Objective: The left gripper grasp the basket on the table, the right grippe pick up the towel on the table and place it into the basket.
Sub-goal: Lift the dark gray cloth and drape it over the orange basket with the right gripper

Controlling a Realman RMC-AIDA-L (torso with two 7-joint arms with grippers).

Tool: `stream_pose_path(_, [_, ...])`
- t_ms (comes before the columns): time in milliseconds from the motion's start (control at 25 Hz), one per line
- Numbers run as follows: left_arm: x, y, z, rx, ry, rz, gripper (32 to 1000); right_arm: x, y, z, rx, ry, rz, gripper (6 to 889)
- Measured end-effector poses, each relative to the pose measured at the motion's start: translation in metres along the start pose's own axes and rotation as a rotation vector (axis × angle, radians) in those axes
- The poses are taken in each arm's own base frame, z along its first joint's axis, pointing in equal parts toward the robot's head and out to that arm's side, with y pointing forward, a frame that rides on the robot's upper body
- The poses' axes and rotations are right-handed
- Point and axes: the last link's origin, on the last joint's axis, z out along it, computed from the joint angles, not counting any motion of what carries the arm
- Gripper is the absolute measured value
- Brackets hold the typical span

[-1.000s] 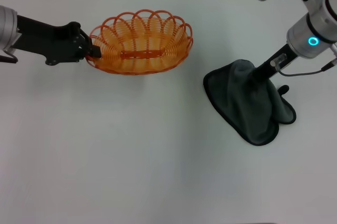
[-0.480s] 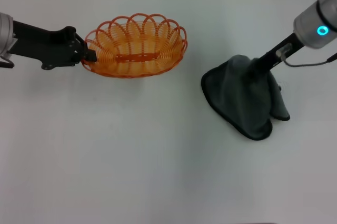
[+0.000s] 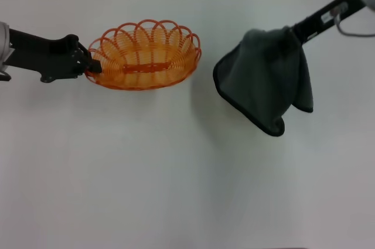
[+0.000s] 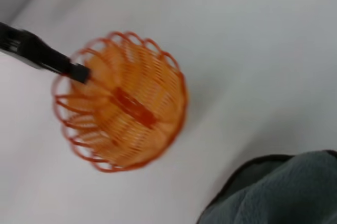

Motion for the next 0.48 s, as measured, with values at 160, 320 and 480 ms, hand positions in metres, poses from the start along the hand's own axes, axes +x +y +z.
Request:
stream_pose_path(160, [0.001, -0.002, -0.001, 0.005, 0.007, -0.001, 81, -0.01, 0.015, -0.027, -0.061, -0.053, -0.048, 115])
stream_pose_path(320, [0.0, -0.003, -0.001, 0.012, 0.005, 0.0, 81, -0.016, 0.027, -0.051, -0.099, -0.102, -0.087, 114])
stream_pose_path(480, [0.0, -0.005, -0.001, 0.017, 0.009, -0.003, 82, -0.024, 0.037, -0.075, -0.111, -0.168, -0.124, 110])
